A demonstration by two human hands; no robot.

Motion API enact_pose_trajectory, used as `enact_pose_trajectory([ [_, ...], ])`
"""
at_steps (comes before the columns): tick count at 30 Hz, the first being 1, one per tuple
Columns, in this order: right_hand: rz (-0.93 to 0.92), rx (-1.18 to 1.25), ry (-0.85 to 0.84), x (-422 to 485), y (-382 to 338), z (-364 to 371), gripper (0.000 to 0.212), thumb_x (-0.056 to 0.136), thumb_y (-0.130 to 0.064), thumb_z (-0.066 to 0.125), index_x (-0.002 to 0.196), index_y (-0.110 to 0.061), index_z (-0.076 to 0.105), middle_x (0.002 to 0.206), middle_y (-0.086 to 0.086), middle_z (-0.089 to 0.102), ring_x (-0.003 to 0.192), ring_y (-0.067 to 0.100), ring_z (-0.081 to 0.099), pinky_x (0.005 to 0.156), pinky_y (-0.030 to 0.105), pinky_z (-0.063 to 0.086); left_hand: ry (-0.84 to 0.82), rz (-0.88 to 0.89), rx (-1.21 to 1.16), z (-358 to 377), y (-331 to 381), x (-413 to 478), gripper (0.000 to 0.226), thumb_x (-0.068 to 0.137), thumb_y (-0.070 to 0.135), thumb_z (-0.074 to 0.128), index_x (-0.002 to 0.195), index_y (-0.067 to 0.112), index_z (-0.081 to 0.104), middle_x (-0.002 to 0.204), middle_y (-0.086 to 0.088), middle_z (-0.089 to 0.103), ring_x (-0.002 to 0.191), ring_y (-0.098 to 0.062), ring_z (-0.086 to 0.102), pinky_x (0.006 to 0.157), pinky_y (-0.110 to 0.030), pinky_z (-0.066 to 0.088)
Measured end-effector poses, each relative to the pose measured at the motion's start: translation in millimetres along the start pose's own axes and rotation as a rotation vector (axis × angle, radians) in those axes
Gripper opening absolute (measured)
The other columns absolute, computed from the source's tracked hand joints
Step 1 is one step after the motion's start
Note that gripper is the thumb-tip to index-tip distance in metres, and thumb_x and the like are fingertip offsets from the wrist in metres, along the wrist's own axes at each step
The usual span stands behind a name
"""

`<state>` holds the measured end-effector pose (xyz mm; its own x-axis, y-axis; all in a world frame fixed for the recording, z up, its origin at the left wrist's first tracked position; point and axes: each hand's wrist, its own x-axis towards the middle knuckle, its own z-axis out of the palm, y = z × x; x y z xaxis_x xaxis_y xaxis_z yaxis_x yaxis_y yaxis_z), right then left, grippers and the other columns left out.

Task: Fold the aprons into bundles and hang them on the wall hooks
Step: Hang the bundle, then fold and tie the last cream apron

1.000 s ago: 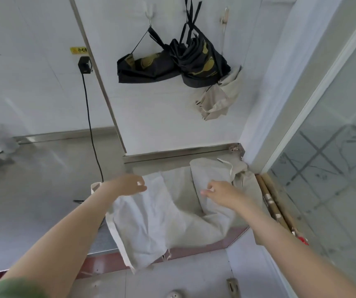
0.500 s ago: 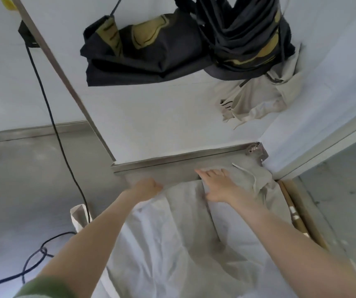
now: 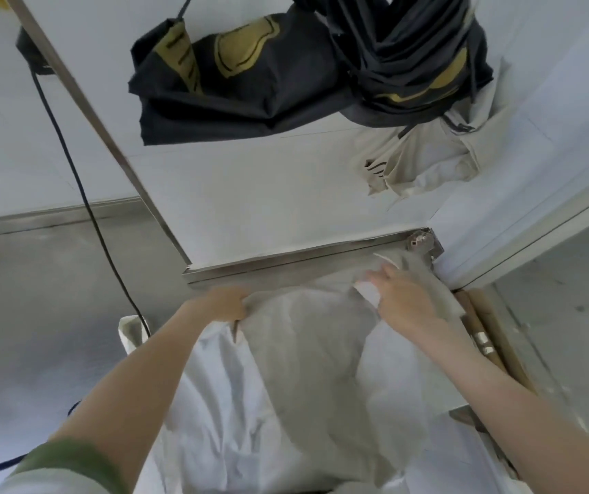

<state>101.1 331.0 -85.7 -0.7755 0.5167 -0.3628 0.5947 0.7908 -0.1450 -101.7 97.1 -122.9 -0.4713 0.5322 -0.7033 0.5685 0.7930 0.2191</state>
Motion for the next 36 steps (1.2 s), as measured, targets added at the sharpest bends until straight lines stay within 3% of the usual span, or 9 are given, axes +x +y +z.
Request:
enact_pose_trajectory([
  [4,0.179,-0.229,-0.292,-23,21,-5,0.016,0.095,-0.013,0.041,0.098,-0.009,0.056,0.106,0.003,0.057,0.097,0.021,0.058,0.068,0.022,0.038,0.066,-0.135,0.112,1,-38,-13,0.025,0.084,0.008,0.046,0.106,0.008,0.056,0.114,-0.01,0.062,0.106,-0.027,0.059,0.079,-0.026,0.045],
  [8,0.198,-0.277,-0.489,-29,36,-9,0.019,0.094,-0.029,0.042,0.083,-0.014,0.047,0.087,-0.003,0.05,0.094,0.02,0.054,0.061,0.021,0.034,0.003,-0.158,-0.028,-3,-48,-25,0.043,0.055,0.021,0.056,0.096,0.008,0.063,0.079,-0.003,0.066,0.076,-0.02,0.063,0.062,-0.024,0.045],
  [10,0.138,-0.2,-0.342,-21,33,-6,0.02,0.089,-0.032,0.049,0.099,-0.015,0.05,0.1,0.001,0.054,0.105,0.023,0.054,0.071,0.026,0.039,0.009,-0.138,-0.121,-1,-48,-26,0.049,0.049,0.035,0.06,0.09,0.008,0.064,0.067,-0.002,0.064,0.063,-0.019,0.059,0.059,-0.025,0.042],
  [13,0.005,-0.012,-0.198,-5,18,1,0.078,0.085,-0.031,0.058,0.149,-0.023,0.015,0.146,0.005,0.034,0.136,0.027,0.032,0.105,0.04,0.03,-0.017,-0.106,-0.271,4,-49,-19,0.067,0.05,0.066,0.063,0.094,0.016,0.068,0.084,-0.007,0.072,0.073,-0.025,0.067,0.07,-0.032,0.048],
  [16,-0.047,0.048,-0.134,3,-5,10,0.086,0.086,-0.03,0.06,0.151,-0.029,0.004,0.148,0.005,0.03,0.14,0.028,0.027,0.112,0.041,0.019,-0.112,-0.033,-0.313,5,-35,-32,0.055,0.055,0.059,0.062,0.098,0.024,0.068,0.096,-0.007,0.073,0.082,-0.027,0.069,0.071,-0.032,0.048],
  [22,-0.017,0.172,0.017,13,-13,27,0.084,0.08,-0.021,0.07,0.145,-0.01,0.019,0.13,0.023,0.04,0.121,0.033,0.039,0.099,0.038,0.038,-0.188,0.028,-0.463,4,-18,-50,0.035,0.067,0.034,0.066,0.102,0.037,0.063,0.104,0.004,0.071,0.1,-0.021,0.066,0.084,-0.033,0.051],
  [29,-0.399,0.117,-0.087,13,-42,18,0.097,0.082,-0.024,0.07,0.153,-0.033,0.003,0.16,-0.005,0.009,0.145,0.022,0.011,0.116,0.039,0.014,-0.266,0.204,-0.559,-5,5,-53,0.031,0.083,0.025,0.063,0.114,0.027,0.064,0.11,0.009,0.071,0.104,-0.011,0.065,0.095,-0.027,0.046],
  [33,-0.511,-0.003,-0.133,25,-57,14,0.05,0.084,-0.029,0.068,0.131,-0.021,0.052,0.156,-0.005,0.026,0.148,0.013,0.006,0.117,0.034,0.004,-0.298,0.23,-0.521,-13,15,-52,0.017,0.092,0.017,0.061,0.103,0.028,0.067,0.103,0.012,0.072,0.097,-0.007,0.067,0.093,-0.022,0.046],
  [36,-0.509,-0.026,-0.138,26,-50,16,0.01,0.091,-0.017,0.055,0.1,-0.021,0.056,0.127,-0.003,0.057,0.143,0.009,0.025,0.116,0.03,-0.001,-0.185,0.213,-0.385,-12,4,-44,0.028,0.08,0.03,0.06,0.105,0.018,0.066,0.099,0.002,0.07,0.091,-0.023,0.064,0.088,-0.029,0.045],
])
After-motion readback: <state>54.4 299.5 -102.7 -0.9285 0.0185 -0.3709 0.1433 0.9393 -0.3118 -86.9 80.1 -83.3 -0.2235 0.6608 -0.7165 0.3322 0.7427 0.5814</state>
